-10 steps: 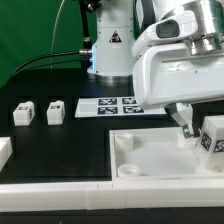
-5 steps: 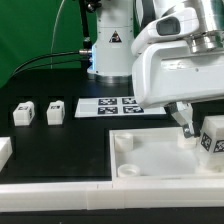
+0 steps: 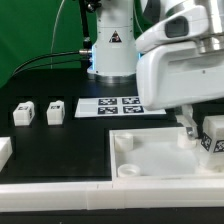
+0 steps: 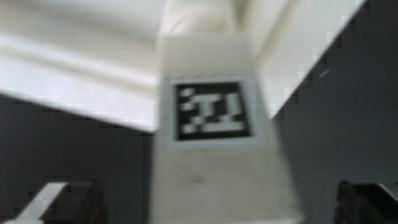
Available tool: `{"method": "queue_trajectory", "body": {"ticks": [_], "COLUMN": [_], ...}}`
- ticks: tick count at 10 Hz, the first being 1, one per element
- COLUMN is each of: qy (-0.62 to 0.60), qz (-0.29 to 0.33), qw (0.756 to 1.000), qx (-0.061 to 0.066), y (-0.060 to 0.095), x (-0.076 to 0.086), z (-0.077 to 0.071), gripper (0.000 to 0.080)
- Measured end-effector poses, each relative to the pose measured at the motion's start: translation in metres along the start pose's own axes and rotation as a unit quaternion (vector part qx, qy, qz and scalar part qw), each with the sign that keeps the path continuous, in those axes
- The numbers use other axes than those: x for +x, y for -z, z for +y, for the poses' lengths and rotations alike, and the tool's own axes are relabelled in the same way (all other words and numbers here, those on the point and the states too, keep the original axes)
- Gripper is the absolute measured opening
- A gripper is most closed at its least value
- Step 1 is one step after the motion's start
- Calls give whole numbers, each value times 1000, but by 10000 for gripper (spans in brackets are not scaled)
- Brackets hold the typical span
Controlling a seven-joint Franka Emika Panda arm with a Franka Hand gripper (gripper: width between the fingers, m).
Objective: Assemble one leg
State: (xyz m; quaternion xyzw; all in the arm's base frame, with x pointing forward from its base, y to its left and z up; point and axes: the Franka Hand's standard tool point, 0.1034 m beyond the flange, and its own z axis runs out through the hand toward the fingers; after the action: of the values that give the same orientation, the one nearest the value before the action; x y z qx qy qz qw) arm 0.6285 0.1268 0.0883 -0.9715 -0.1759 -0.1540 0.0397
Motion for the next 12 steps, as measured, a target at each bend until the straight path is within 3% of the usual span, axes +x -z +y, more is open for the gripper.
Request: {"method": "queue_trajectory", "body": {"ticks": [2,4,7,8,11,12], "qy": [-4,-4,-5,-8,-6,-5], "qz": [-76,-187,-276,-254,-248,-248], "qw": [997,981,958,965,966,966], "qx": [21,47,72,66,66,66], "y": [1,3,3,1,-1,-2], "x": [4,-2,0,10,8,8], "z": [-5,-11,-9,-2,6,7], "gripper": [649,649,649,649,649,510]}}
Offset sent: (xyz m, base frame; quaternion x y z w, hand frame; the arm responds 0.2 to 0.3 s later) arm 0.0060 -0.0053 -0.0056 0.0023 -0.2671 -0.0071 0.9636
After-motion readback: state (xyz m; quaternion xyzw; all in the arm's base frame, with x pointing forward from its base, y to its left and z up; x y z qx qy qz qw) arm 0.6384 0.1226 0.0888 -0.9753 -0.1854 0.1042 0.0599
